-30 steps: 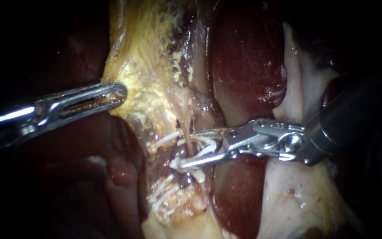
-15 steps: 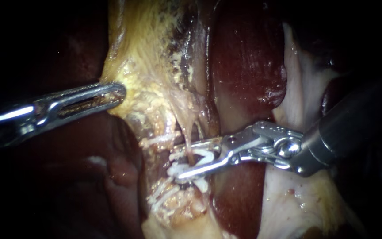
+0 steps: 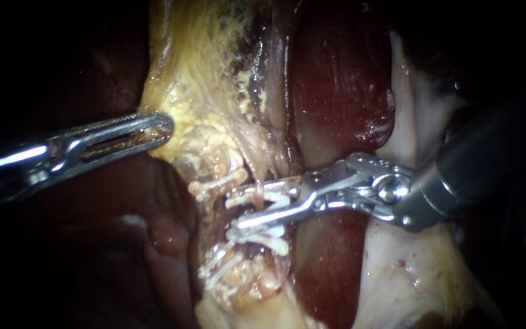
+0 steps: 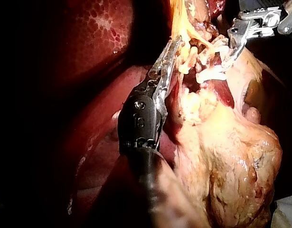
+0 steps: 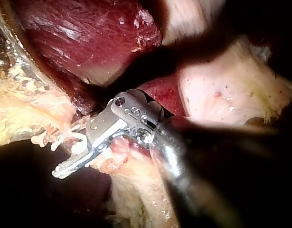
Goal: Clipping third clip right tube
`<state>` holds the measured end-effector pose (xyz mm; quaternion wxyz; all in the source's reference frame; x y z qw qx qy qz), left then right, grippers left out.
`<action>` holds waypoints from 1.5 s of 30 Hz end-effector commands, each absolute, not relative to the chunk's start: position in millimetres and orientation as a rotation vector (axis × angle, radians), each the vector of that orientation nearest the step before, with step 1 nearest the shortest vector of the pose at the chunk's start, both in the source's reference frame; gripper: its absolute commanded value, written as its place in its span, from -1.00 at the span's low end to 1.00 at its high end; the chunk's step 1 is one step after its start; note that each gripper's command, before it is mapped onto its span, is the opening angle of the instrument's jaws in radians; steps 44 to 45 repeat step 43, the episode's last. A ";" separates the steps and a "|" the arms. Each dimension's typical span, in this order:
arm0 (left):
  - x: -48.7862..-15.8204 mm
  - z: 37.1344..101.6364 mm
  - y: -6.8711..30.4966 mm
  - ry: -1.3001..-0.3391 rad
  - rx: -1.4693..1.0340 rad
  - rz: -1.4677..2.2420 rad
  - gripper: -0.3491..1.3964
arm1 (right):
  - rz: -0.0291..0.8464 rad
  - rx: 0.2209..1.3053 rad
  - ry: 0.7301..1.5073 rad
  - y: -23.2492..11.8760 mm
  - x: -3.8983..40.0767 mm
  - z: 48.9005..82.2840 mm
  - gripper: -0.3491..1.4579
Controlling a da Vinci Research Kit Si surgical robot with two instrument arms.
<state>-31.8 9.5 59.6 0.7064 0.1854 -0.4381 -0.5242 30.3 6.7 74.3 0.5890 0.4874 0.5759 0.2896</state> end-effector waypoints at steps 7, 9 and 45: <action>-31.8 60.0 9.6 -0.973 0.410 -1.164 -1.00 | 0.733 1.168 1.315 7.1 30.3 74.6 -0.25; -31.8 60.0 9.6 -0.973 0.410 -1.165 -1.00 | 0.742 1.176 1.309 7.1 30.3 74.7 -0.26; -31.9 60.2 9.6 -0.974 0.409 -1.165 -1.00 | 0.829 1.146 1.230 7.5 29.7 75.6 -1.00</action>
